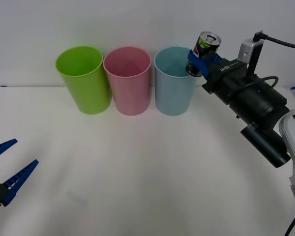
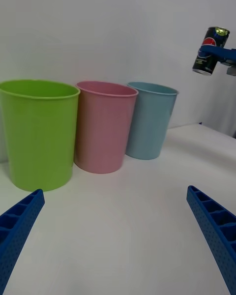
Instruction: Grasp the object on the table and drop it into the matching bin: aluminum can to the light blue bin, PET bottle to the pink bin.
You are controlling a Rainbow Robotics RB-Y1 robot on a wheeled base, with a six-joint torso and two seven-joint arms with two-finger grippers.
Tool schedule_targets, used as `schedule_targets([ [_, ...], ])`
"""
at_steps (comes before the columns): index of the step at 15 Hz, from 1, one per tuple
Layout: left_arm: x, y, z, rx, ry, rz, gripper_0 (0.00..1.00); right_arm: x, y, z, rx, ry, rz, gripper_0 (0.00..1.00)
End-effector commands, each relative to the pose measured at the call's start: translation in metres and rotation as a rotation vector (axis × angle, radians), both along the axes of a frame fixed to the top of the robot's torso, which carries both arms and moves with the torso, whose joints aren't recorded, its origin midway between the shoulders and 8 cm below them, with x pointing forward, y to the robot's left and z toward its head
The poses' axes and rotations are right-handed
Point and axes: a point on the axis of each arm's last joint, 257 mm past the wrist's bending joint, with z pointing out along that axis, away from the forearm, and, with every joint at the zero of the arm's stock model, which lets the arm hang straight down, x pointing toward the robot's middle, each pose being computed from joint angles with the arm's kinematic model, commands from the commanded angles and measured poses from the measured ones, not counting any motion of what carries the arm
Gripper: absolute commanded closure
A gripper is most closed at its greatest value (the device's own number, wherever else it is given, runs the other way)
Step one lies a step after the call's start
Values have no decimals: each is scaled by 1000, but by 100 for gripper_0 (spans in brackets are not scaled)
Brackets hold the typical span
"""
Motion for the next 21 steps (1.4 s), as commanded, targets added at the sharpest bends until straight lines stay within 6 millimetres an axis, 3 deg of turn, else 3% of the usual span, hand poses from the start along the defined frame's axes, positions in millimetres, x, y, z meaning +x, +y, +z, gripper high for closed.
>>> schedule_targets([
  [1,0,0,0,0,0,0,0,33,5,3,9,10,-38,100],
  [6,0,0,0,0,0,0,0,91,10,-2,14,54,-133,100],
  [10,0,0,0,0,0,0,0,122,19,-5,32,87,-187,100],
  [18,0,0,0,0,0,0,0,129,30,-11,20,99,-190,100],
  [19,0,0,0,0,0,0,0,129,30,-11,20,99,-190,91],
  [21,0,0,0,0,0,0,0,129,30,-10,20,97,-190,27],
])
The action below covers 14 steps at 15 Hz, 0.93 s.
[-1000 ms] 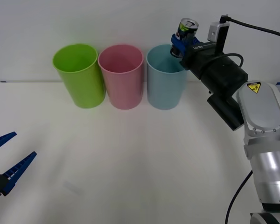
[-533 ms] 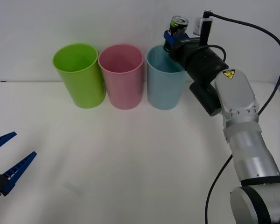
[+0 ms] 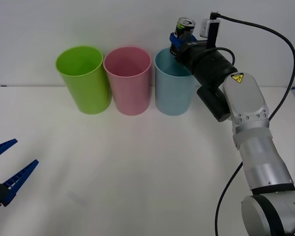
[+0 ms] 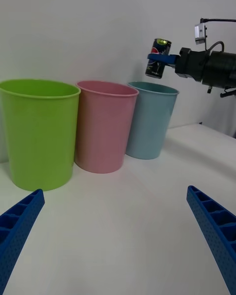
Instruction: Grasp the object on the table and drop it into the matching bin: aluminum can to the light blue bin, PET bottle to the pink bin.
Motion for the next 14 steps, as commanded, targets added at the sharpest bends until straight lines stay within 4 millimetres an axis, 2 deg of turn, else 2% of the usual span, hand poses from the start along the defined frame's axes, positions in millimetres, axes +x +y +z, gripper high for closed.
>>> schedule_targets([
  [1,0,0,0,0,0,0,0,0,0,1,-3,-3,0,1],
  [9,0,0,0,0,0,0,0,-2,-2,5,-12,-18,-4,0],
  [14,0,0,0,0,0,0,0,-15,-10,6,-26,-41,0,0],
])
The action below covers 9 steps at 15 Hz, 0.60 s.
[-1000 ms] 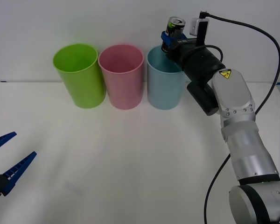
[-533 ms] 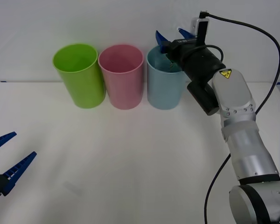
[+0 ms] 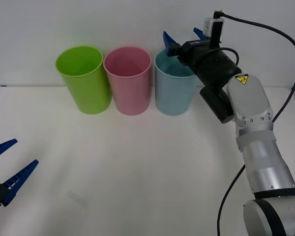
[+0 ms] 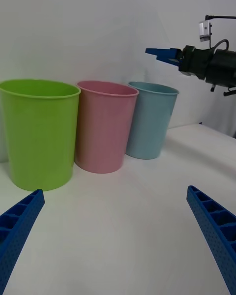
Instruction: Grasp the object on the table and drop it into the matching bin: aluminum can to the light blue bin, PET bottle to the pink bin.
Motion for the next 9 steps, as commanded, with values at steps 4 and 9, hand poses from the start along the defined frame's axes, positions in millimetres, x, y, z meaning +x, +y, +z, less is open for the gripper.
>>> schedule_targets([
  [4,0,0,0,0,0,0,0,-36,-17,-18,-58,-20,26,0],
  [9,0,0,0,0,0,0,0,-94,-38,-50,-124,-9,73,0],
])
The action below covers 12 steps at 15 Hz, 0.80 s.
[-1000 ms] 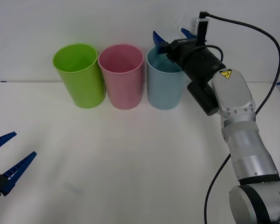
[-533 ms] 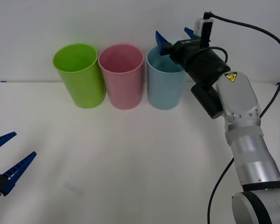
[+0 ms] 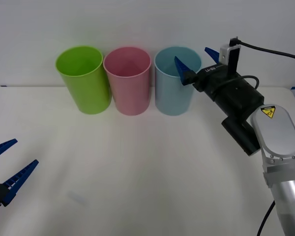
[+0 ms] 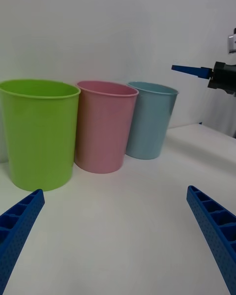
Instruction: Grasp the object on the table and drop it into the matching bin: aluminum can to the light blue bin, PET bottle to the pink bin.
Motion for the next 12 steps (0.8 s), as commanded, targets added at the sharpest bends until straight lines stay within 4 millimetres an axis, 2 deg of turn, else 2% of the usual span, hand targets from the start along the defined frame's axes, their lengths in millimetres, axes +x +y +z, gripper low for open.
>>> schedule_targets([
  [1,0,0,0,0,0,0,0,-34,-10,-17,-34,16,40,0],
  [6,0,0,0,0,0,0,0,-95,-39,-54,-108,55,61,0],
  [12,0,0,0,0,0,0,0,-157,-77,-94,-249,34,52,0],
])
